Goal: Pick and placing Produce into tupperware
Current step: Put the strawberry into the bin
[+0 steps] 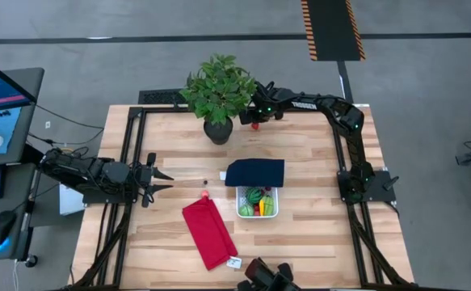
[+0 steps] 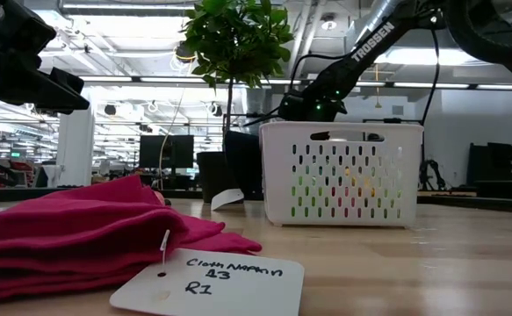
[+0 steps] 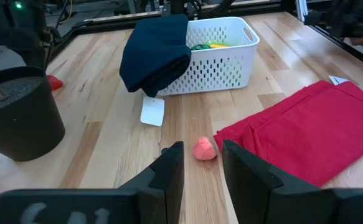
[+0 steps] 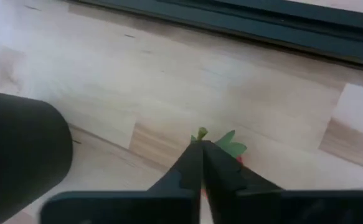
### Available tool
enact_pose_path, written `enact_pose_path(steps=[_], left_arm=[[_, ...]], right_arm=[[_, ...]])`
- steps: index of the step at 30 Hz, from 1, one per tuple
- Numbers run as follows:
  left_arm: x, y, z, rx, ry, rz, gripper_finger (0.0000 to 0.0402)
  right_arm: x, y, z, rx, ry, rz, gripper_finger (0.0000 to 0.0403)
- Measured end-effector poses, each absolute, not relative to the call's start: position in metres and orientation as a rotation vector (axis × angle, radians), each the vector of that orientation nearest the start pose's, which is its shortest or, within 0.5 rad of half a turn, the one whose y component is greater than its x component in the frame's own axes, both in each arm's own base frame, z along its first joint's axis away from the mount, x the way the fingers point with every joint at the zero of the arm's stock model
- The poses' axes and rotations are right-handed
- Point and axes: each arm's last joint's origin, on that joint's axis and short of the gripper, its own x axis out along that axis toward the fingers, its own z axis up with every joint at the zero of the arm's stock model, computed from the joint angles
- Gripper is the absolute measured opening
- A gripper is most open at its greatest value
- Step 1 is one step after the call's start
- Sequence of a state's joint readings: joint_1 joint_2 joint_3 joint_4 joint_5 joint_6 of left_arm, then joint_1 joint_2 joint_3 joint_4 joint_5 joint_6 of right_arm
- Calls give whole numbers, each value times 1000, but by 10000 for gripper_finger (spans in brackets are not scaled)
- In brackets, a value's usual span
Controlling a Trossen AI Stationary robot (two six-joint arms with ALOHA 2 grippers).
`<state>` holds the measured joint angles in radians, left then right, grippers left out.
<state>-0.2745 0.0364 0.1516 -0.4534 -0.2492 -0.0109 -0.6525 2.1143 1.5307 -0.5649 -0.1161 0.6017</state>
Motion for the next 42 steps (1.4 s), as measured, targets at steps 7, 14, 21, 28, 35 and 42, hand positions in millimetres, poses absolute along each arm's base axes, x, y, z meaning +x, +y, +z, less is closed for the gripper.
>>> enact_pose_path(steps=[7,14,21,28,35,42], left_arm=[[82,-16,169,77,327,-23,100],[82,-16,169,77,327,-23,100],[82,-16,169,77,327,-23,100],[82,-16,169,77,327,-23,100],[82,-16,169,77,327,-23,100],[82,-16,169,77,327,-23,100]], right_arm=[[346,-259,156,981,930,-791,25],[346,-259,156,1002,925,-792,11],[346,-259,156,1007,930,-791,10],[347,-262,168,1004,926,-802,13],[351,-259,170,948,928,-787,26],[350,-259,170,939,935,-809,130]])
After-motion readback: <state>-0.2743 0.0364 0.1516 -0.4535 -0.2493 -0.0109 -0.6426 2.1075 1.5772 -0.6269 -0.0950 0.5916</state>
